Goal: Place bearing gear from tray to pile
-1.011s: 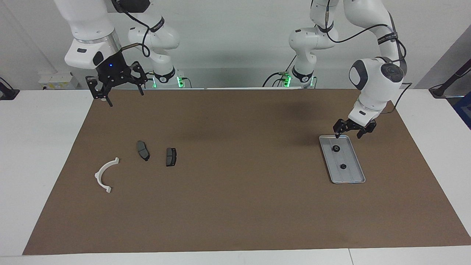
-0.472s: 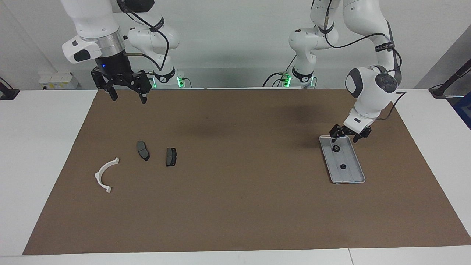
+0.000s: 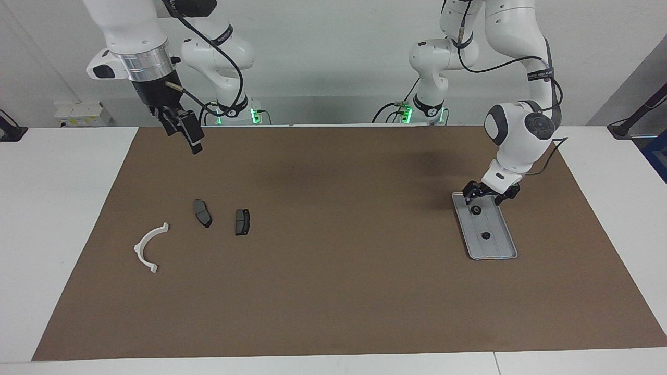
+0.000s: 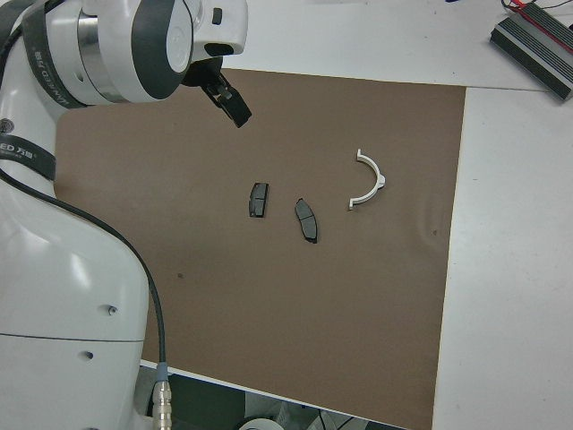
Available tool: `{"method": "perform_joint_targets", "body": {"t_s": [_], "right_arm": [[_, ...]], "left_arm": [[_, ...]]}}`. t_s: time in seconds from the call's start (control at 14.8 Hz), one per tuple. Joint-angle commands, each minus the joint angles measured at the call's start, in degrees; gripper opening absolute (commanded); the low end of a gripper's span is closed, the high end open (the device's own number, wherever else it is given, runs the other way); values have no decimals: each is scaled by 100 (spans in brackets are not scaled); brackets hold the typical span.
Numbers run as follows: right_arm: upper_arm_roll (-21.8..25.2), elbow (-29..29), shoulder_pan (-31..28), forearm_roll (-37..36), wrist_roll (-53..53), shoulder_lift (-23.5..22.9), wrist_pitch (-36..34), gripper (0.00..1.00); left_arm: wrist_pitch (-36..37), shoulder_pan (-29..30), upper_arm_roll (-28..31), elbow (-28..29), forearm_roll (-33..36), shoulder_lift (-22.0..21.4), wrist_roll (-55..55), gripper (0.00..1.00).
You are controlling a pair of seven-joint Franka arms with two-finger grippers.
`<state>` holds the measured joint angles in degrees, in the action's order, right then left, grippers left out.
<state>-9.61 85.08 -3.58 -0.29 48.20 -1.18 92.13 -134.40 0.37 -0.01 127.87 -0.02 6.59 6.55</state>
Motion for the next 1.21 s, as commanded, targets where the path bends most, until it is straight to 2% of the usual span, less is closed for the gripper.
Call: {"method": "perform_joint_targets", "body": {"t_s": [0.0, 0.13, 0.47, 0.61, 0.94, 1.15], "right_arm": [[-32, 123, -99, 143, -56, 83, 112, 100], [-32, 123, -99, 143, -187, 92, 86, 100], [-6, 132, -116, 55, -2372, 100, 24, 100], [-15, 132, -116, 46, -2849, 100, -2, 100], [-24, 132, -55, 46, -4219, 100, 7, 100], [-41, 123, -37, 107, -4731, 100, -2, 100]], "left_arm": [[-218, 42, -8, 71, -69, 88, 119, 100], [-236, 16, -8, 71, -69, 149, 119, 100], [-236, -2, -8, 71, -69, 167, 110, 98], [-236, -11, -8, 71, -69, 167, 101, 98], [-271, -20, -8, 71, -69, 185, 83, 93], [-280, -20, -8, 71, -69, 185, 57, 86]]}}
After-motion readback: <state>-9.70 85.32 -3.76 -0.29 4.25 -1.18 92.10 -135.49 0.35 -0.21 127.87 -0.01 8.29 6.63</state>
